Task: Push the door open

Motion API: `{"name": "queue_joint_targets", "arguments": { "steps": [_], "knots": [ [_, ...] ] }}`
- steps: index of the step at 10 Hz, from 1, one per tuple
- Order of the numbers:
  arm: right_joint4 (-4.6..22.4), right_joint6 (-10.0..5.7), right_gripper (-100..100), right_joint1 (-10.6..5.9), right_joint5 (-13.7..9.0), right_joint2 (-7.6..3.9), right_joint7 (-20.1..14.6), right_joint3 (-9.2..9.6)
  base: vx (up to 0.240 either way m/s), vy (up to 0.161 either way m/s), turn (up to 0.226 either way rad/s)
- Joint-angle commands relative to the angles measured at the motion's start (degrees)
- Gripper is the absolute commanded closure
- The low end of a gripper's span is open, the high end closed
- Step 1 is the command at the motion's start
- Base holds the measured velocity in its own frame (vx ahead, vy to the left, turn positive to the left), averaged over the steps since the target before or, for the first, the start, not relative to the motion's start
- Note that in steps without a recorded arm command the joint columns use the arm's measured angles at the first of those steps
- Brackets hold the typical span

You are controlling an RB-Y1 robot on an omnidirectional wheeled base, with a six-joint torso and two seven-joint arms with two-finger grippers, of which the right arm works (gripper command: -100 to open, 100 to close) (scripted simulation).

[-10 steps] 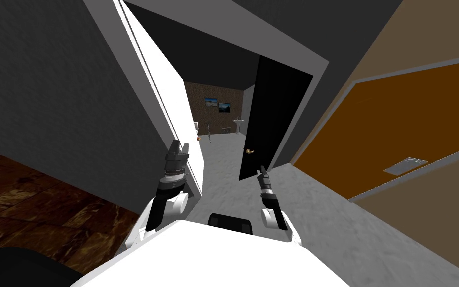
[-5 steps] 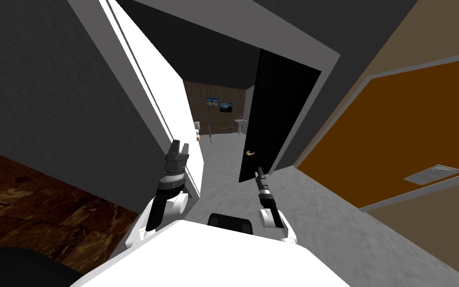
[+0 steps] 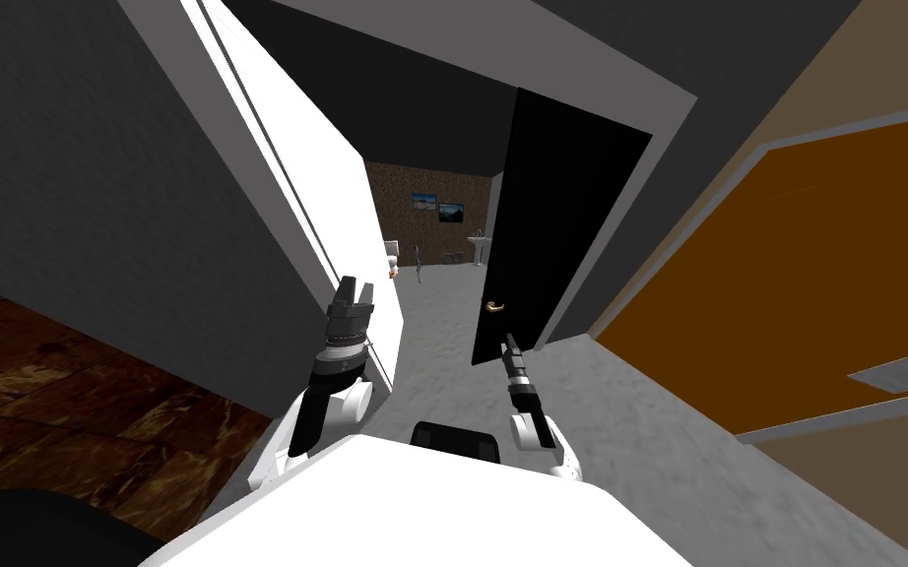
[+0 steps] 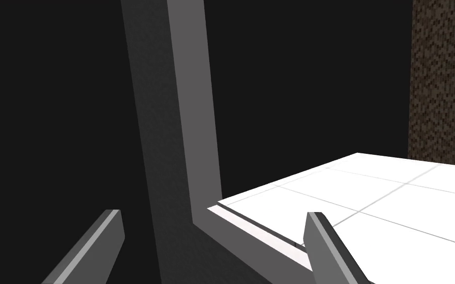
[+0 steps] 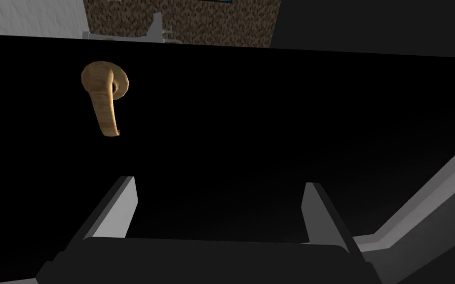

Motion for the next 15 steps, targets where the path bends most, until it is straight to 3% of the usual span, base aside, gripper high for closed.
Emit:
{"name": "queue_joint_targets", "arguments": {
  "steps": [1,15],
  "knots": [
    [2.34,-0.64,-100,-0.76,-0.24,-0.02,-0.22,0.49,0.09,-0.126,0.113],
    [18.62,-4.47,-100,-6.5,-2.02,-0.05,-1.71,3.83,0.078,-0.091,0.069]
  ]
}}
